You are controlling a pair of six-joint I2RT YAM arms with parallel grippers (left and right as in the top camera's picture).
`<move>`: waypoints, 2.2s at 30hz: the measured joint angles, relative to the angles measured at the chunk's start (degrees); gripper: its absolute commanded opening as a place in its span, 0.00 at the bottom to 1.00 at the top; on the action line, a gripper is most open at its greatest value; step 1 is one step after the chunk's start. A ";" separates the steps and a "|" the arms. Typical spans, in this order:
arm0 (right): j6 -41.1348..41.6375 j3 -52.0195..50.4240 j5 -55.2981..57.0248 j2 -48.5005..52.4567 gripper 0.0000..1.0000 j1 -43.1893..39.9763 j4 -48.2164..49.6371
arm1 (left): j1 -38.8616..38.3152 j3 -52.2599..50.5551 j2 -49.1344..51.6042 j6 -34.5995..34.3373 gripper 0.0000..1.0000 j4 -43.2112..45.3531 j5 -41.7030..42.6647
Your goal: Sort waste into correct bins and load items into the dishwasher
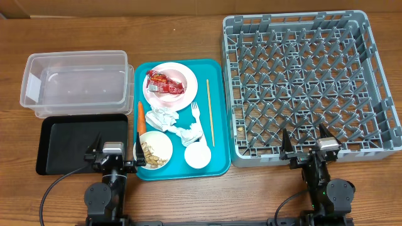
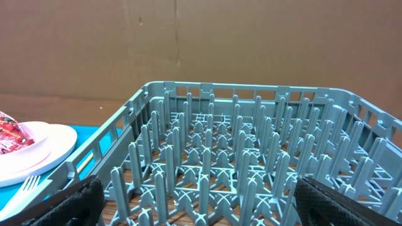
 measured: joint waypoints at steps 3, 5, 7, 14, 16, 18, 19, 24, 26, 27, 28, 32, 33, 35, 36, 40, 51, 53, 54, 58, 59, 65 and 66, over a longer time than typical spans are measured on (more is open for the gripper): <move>0.04 0.00 0.00 0.00 1.00 0.00 0.00 | 0.00 0.00 0.00 -0.17 1.00 0.00 0.13; 0.02 0.00 0.00 0.00 1.00 0.00 -0.02 | -0.09 0.00 0.00 -2.19 1.00 0.04 0.96; 0.00 0.00 0.00 0.00 1.00 0.00 0.00 | -0.26 0.00 0.00 -6.43 1.00 0.22 2.10; 0.04 0.00 0.02 0.00 1.00 0.02 0.00 | -0.26 0.00 0.00 -17.07 1.00 4.11 12.11; 0.04 0.00 0.00 0.00 1.00 0.00 0.00 | -0.26 0.26 0.00 -18.32 1.00 4.11 14.71; 0.04 0.00 0.00 0.00 1.00 0.00 0.00 | -0.26 1.31 0.00 -19.34 1.00 3.08 16.31; 0.04 0.00 0.00 0.00 1.00 0.02 0.02 | -0.26 2.43 0.00 -19.71 1.00 1.53 16.92; 0.02 0.00 0.00 -0.02 1.00 0.02 -0.02 | -0.26 11.69 -0.02 -21.07 1.00 -9.49 19.85; 0.02 0.00 0.00 0.00 1.00 0.00 0.00 | -0.26 15.85 0.00 -21.24 1.00 -14.75 20.35; 0.02 0.00 0.00 0.00 1.00 0.00 0.00 | -0.26 17.81 0.04 -21.24 1.00 -16.70 20.59; 0.00 0.00 0.00 0.00 1.00 0.00 0.00 | -0.26 20.20 0.35 -21.22 1.00 -18.78 20.72; 0.00 0.00 0.00 0.00 1.00 0.02 0.00 | -0.26 28.00 4.66 -21.27 1.00 -21.05 21.16; 0.04 0.00 0.00 0.00 1.00 0.02 -0.02 | -0.26 30.25 6.88 -21.40 1.00 -21.14 21.33; 0.02 0.00 0.00 -0.02 1.00 0.00 -0.02 | -0.26 34.64 11.56 -21.97 1.00 -22.73 22.34; 0.00 0.00 0.00 0.00 1.00 0.00 0.02 | -0.26 36.39 13.57 -22.21 1.00 -23.39 22.77; 0.00 0.00 0.02 -0.02 1.00 0.00 -0.02 | -0.26 48.39 26.25 -22.84 1.00 -33.99 25.79; 0.00 0.00 0.00 0.00 1.00 0.00 -0.02 | -0.26 86.84 58.93 -22.08 1.00 -60.50 27.71; 0.02 0.00 0.00 -0.02 1.00 0.00 0.02 | -0.26 91.08 62.53 -21.64 1.00 -60.28 27.71; 0.00 0.00 0.02 -0.02 1.00 0.00 -0.02 | -0.26 92.00 63.71 -21.44 1.00 -59.89 27.71; 0.00 0.00 -0.02 -0.02 1.00 0.00 0.00 | -0.26 92.65 68.13 -21.16 1.00 -60.67 27.71; 0.02 0.00 -0.02 -0.02 1.00 0.00 0.02 | -0.26 92.70 69.59 -21.03 1.00 -61.40 27.71; 0.02 0.00 0.02 -0.02 1.00 0.02 0.02 | -0.26 92.70 78.42 -19.93 0.90 -65.33 27.71; 0.02 0.00 0.00 -0.02 1.00 0.02 0.02 | -0.26 92.70 79.58 -19.76 0.81 -65.90 27.71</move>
